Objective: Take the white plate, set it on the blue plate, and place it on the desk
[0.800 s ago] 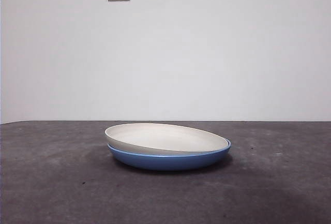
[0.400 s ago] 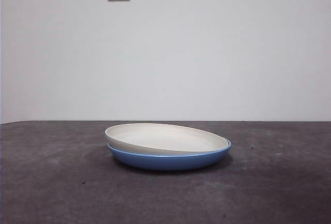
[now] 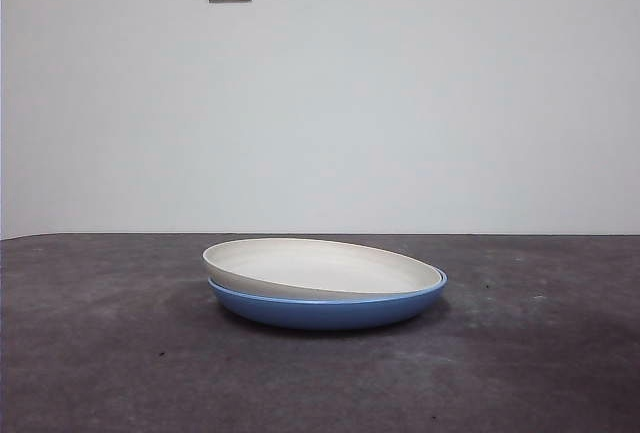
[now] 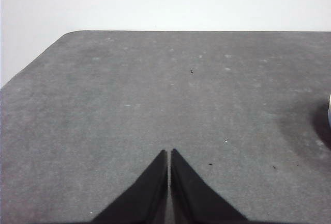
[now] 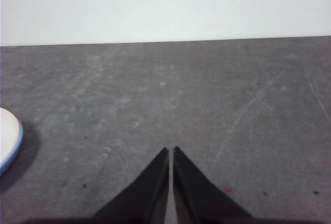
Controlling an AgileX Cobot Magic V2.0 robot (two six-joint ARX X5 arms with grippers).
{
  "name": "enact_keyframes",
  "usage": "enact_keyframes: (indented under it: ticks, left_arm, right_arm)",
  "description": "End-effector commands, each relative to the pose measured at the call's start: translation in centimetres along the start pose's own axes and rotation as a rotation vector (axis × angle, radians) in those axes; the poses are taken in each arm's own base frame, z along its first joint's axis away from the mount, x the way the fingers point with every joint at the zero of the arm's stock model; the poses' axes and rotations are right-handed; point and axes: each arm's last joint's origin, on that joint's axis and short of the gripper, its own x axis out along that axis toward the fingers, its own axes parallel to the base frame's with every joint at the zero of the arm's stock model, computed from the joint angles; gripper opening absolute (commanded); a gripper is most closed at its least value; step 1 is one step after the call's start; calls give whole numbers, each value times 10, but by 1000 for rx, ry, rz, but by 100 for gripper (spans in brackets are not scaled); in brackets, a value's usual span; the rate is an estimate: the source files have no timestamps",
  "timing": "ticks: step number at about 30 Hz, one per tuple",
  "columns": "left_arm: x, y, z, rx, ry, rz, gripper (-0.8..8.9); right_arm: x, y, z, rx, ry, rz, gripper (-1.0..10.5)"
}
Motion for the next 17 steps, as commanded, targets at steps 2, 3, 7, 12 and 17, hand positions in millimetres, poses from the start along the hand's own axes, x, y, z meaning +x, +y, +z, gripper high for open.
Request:
enact_keyframes:
  ticks: [2, 3, 7, 12, 17]
  left_arm:
    - [2, 0, -8, -2, 28, 4, 10]
    - [2, 0, -8, -2, 28, 4, 10]
    - [2, 0, -7, -2, 27, 4, 10]
    - [2, 0, -7, -2, 27, 4, 10]
    - [2, 0, -7, -2, 27, 4, 10]
  right_arm:
    - [0, -1, -4, 13, 23, -14, 8]
    - [0, -1, -5, 16, 40, -15, 8]
    - [0, -1, -7, 22, 56, -15, 8]
    - [0, -1, -5, 23, 39, -14, 8]
    - [0, -1, -5, 23, 38, -14, 8]
